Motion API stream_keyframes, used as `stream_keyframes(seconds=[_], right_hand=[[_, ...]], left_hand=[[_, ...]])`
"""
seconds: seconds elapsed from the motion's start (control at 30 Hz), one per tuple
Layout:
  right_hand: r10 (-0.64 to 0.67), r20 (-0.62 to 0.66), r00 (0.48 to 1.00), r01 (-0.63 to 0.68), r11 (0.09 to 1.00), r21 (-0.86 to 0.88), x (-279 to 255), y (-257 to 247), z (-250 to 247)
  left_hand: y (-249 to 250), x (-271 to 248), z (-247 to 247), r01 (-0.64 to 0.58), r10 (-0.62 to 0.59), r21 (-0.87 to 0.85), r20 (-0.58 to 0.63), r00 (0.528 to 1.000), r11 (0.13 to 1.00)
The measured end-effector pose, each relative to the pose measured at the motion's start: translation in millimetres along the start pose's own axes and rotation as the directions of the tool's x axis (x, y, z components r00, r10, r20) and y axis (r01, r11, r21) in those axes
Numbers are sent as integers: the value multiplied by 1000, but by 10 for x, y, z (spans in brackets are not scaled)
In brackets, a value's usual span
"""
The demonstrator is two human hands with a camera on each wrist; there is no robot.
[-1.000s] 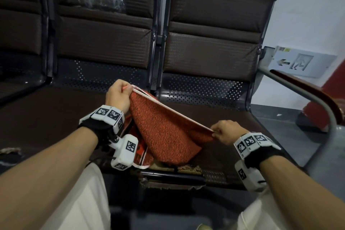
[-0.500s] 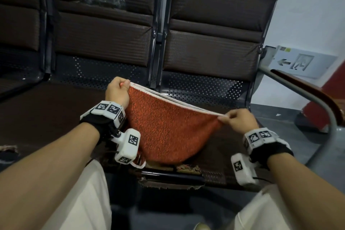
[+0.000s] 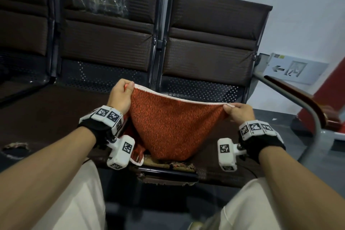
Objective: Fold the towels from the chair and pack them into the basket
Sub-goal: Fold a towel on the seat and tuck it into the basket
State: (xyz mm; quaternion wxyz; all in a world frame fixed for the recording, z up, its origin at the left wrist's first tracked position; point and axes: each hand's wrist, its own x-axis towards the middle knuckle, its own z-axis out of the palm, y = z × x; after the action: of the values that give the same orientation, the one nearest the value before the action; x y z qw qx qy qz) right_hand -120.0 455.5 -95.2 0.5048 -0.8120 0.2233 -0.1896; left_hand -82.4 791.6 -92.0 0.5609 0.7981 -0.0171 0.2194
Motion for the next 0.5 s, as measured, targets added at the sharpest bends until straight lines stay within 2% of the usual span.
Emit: stream_keyframes(seconds=[0.17,0.27,0.4,0.5], right_hand=[[-119,-58,991,125,987,103,-101,-467,-55],[-125,-136,983,149,972,180,-150,-731,-188],[-233,-295,927,280,952,126,-227,-1055,-421],[-320,-418,850,377,924,58,-293,-1265,-590]], left_hand=[[263,-130,8,-20,27,-106,67,997,994],[556,-54,-99,-87,97,-139,68,993,986],[953,105,-268,-226,223,-131,-37,974,965],[1120,269,-441,-294,270,-144,-164,949,945]])
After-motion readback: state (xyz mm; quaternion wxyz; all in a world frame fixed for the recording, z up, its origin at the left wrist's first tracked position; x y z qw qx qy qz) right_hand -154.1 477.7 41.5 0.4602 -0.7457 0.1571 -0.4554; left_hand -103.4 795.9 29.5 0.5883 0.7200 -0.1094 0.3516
